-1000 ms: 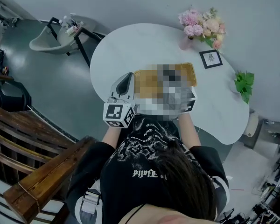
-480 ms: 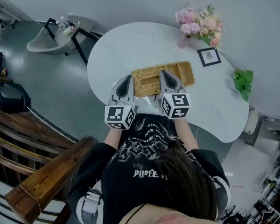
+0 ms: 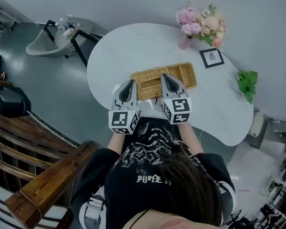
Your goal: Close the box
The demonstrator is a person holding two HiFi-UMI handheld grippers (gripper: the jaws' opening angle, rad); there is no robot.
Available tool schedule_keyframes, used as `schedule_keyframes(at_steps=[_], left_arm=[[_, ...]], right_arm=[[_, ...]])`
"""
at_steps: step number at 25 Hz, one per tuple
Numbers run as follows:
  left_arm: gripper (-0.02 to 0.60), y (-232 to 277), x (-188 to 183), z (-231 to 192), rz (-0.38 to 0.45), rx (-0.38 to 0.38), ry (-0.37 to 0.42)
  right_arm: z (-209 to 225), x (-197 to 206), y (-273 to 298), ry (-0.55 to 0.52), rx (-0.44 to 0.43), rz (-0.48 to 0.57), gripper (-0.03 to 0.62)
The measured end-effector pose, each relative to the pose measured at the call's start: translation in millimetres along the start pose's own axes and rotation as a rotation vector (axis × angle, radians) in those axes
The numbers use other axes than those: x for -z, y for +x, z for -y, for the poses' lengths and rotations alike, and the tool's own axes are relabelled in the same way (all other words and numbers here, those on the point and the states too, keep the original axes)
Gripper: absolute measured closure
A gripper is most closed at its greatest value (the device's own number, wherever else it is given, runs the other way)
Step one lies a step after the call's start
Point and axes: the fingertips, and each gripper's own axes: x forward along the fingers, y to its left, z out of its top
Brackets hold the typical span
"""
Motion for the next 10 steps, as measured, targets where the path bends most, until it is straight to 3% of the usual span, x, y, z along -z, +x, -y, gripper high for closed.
schedule_keyframes(at_steps=[10], left_arm=[[0.555,-0.9,4.6,9.8,-0.029,0.001,0.041]], right_arm=[[-1.1,4.0,-0.2,-0.044,-0.011,-0.014,0.569]])
